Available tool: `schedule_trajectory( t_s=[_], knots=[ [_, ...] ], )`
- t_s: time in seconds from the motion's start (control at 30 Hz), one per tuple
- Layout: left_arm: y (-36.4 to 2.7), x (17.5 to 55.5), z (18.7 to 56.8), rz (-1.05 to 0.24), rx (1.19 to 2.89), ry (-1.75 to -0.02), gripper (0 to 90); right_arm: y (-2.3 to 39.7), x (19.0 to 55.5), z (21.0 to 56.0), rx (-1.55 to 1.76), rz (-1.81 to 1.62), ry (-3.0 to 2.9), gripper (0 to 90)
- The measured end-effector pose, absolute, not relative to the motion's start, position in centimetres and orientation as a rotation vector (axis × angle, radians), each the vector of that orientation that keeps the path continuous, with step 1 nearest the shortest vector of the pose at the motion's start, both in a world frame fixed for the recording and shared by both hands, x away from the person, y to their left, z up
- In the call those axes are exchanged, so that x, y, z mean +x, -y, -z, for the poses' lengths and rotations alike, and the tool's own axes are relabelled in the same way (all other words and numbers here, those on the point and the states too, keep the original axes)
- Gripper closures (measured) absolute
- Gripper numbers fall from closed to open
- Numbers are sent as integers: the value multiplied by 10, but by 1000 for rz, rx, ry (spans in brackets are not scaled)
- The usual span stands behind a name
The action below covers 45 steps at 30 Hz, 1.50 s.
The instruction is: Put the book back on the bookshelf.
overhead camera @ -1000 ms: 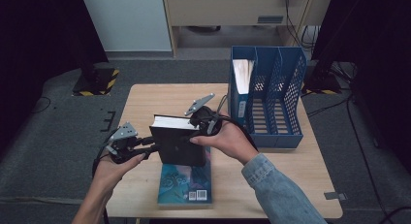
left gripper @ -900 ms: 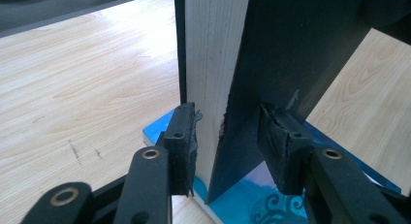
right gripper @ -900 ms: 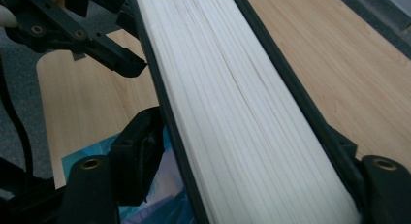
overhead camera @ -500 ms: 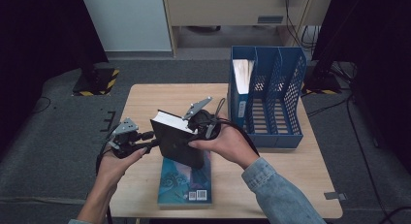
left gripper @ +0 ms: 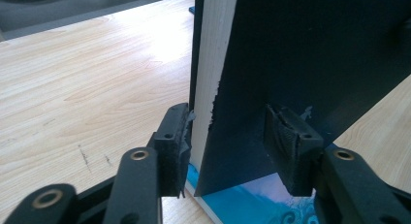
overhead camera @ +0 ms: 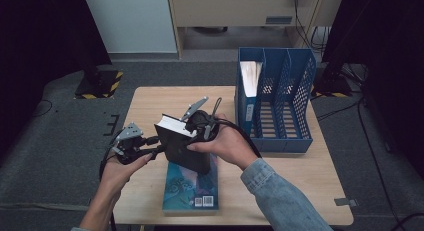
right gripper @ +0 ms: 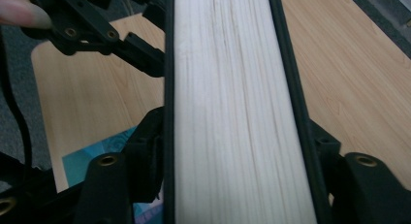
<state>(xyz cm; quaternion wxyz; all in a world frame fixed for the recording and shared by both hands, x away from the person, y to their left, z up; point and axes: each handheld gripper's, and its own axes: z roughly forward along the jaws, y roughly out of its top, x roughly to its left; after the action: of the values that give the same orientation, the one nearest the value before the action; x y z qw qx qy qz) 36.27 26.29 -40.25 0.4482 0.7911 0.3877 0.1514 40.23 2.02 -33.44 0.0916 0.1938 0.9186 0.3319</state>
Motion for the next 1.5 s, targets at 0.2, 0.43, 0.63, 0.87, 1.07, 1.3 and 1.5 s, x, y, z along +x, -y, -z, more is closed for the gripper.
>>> schedule_trajectory(
  t_s=[0.2,0.43,0.63,0.87,1.07,1.3,1.5],
  knots=[
    [-265,358,412,-423,1960,-995,399,-23,404,337,592,-975,-2764,436],
    [-275,355,432,-500,1994,-1061,298,-22,409,338,620,-992,-2791,464],
    [-290,359,462,-475,1980,-1168,220,-20,413,336,648,-1008,-2829,508],
    [-305,365,493,-463,2021,-1282,160,-16,422,335,778,-1053,-2811,519],
    [-309,371,506,-410,2067,-1315,79,-11,435,335,940,-1097,-2798,524],
    [-312,371,514,-408,2106,-1329,65,-6,440,335,1027,-1133,-2779,526],
    [-310,372,520,-413,2145,-1324,60,5,443,334,1091,-1182,-2739,526]
  ],
)
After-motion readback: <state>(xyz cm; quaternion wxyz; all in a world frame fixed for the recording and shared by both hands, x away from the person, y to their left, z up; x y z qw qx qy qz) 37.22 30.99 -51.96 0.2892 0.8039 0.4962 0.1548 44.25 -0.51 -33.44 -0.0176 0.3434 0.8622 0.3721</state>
